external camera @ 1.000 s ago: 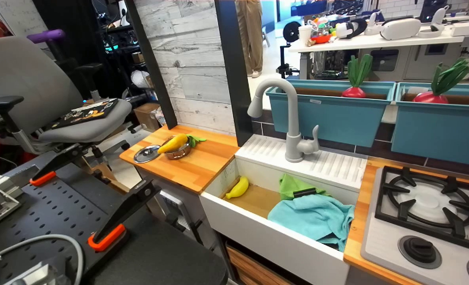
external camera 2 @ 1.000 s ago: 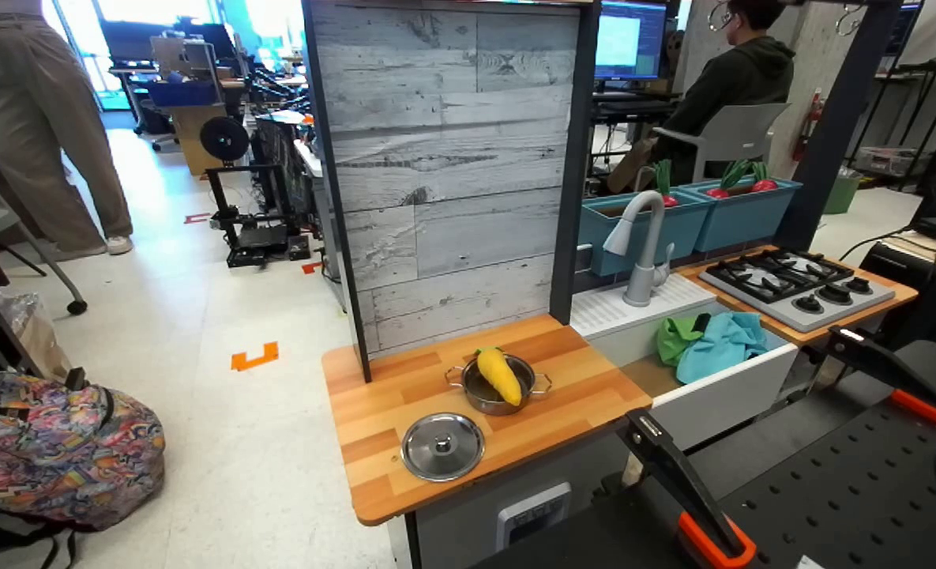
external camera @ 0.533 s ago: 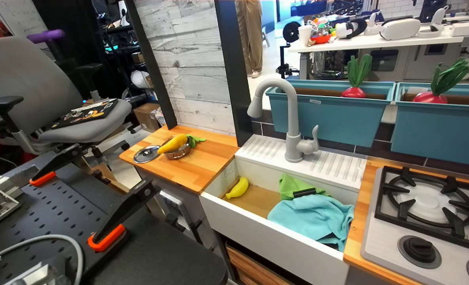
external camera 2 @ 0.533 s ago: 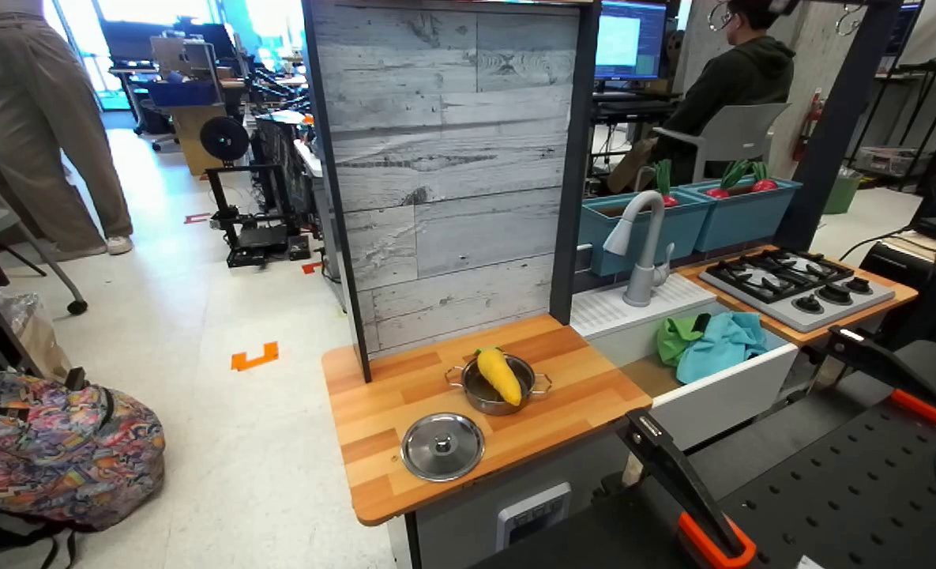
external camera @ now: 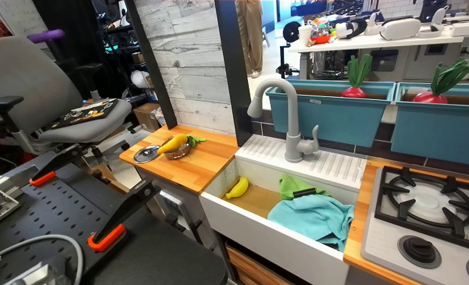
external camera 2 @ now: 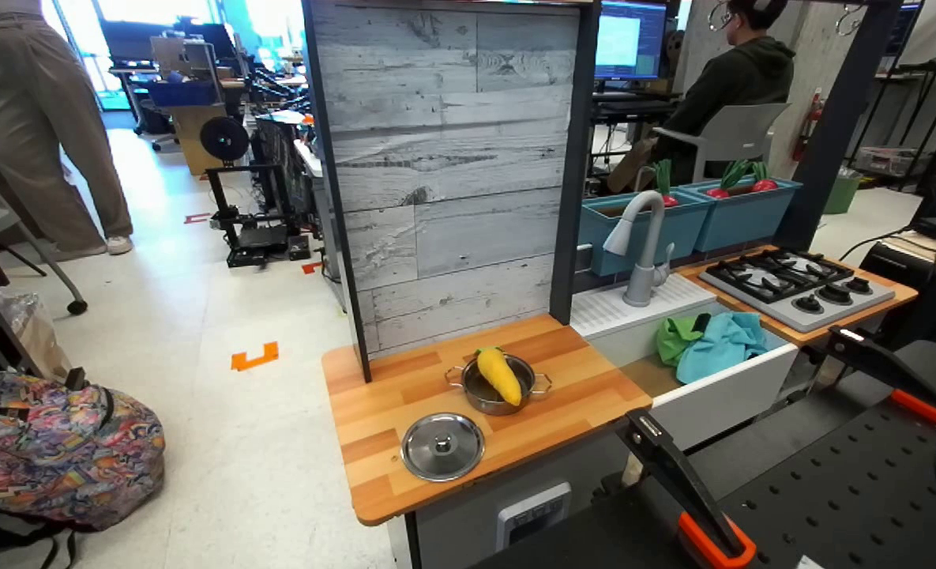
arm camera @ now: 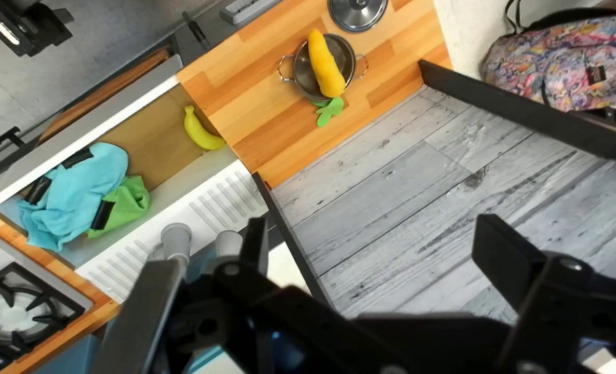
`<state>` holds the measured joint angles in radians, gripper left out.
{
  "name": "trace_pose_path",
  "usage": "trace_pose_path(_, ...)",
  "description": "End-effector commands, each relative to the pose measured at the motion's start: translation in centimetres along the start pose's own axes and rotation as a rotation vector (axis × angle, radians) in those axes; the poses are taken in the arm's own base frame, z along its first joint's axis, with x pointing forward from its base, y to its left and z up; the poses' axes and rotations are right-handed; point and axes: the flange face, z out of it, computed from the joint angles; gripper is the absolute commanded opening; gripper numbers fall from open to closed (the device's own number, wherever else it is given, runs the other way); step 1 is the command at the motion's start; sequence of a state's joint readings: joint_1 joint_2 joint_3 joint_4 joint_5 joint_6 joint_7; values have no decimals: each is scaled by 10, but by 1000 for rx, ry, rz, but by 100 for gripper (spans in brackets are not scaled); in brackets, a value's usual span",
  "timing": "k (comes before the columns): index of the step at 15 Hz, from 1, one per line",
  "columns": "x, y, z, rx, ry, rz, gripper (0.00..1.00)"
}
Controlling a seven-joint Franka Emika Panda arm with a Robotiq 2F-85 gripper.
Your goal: Turn the tap nozzle to the right
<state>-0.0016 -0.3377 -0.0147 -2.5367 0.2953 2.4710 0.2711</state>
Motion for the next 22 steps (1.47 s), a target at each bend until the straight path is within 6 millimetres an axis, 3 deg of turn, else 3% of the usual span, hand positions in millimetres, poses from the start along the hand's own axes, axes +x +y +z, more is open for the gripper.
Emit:
trace_pose_path(1,46,3,26,-32,47,91,100)
trace_pose_path(9,107,47,106,-86,82,222,100)
trace_pose_path(16,142,80,137,-76,119,321,100)
trace_pose_path(22,163,99,177,-62,150,407,100)
